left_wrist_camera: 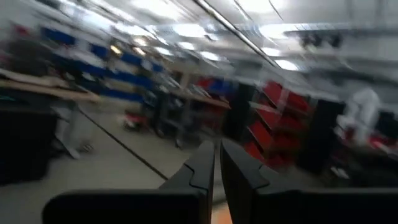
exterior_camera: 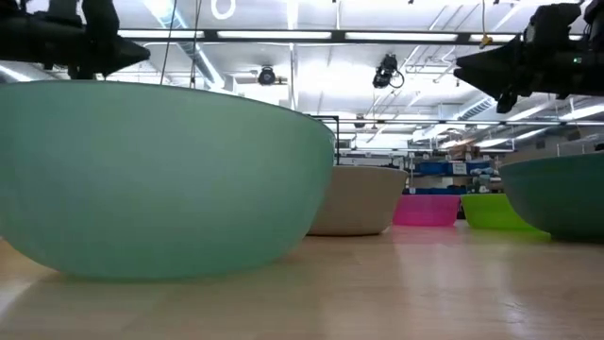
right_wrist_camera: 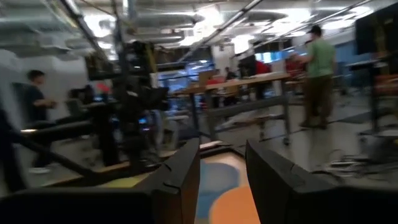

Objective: Nest bowls inside each other
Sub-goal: Stack the dark green bowl on top of the right blue bowl

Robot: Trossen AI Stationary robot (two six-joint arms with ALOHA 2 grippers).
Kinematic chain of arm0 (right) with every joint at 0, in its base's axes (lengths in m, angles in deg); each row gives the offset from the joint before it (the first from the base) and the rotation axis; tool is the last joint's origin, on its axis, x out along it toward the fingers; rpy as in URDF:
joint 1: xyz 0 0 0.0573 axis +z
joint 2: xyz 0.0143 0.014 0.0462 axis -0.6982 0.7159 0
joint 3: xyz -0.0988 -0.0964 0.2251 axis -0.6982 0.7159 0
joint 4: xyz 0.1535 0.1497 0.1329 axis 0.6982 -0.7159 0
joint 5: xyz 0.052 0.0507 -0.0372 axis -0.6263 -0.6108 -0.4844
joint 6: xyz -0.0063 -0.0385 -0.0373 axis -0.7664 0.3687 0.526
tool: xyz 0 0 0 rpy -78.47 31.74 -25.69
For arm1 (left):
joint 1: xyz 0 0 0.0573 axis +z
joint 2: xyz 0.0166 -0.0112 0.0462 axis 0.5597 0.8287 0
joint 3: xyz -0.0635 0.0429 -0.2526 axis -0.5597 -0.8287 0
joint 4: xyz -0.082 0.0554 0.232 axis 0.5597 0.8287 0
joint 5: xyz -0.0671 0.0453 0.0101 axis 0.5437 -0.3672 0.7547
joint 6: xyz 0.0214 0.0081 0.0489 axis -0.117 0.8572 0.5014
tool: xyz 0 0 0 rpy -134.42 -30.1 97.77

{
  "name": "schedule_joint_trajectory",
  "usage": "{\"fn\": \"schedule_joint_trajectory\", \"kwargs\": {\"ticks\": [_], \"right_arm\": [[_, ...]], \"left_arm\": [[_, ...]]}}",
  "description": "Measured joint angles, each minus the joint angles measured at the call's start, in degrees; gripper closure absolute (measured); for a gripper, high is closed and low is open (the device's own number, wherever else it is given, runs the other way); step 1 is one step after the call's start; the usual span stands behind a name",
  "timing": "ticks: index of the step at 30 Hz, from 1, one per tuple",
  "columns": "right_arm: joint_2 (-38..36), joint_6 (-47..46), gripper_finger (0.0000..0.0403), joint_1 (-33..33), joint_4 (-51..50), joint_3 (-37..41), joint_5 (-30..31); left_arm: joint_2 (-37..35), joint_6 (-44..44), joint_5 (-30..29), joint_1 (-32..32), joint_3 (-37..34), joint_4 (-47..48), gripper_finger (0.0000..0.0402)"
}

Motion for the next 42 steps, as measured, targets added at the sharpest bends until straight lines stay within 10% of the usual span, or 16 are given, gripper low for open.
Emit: {"fn": "schedule_joint_trajectory", "kwargs": {"ticks": [14, 18, 25, 33, 38, 42], "right_arm": [[2.48, 7.63, 0.0285, 0.00, -3.76, -3.18, 6.62], [7.10, 7.63, 0.0285, 0.00, -9.40, -8.22, 10.54], [25.08, 9.14, 0.0296, 2.31, -31.62, -32.90, 11.16], [52.29, -2.35, 0.0322, 11.67, -66.55, -62.57, 20.51], [58.62, -8.47, 0.0325, 18.04, -71.98, -70.31, 22.79], [57.64, -11.34, 0.0326, 24.32, -72.37, -71.41, 29.60]], "left_arm": [[0.00, -1.84, -2.66, 0.22, 0.02, -2.01, 0.0364], [2.86, 0.04, 4.37, 0.16, 2.54, -0.39, 0.0365], [26.06, 9.01, 17.69, -0.01, 19.42, 13.80, 0.0365], [56.01, 7.58, 20.38, -0.66, 49.24, 58.77, 0.0365], [68.09, 6.34, 47.91, -3.41, 55.16, 71.16, 0.0365], [73.36, 6.14, 51.64, -8.30, 55.03, 72.82, 0.0365]]}}
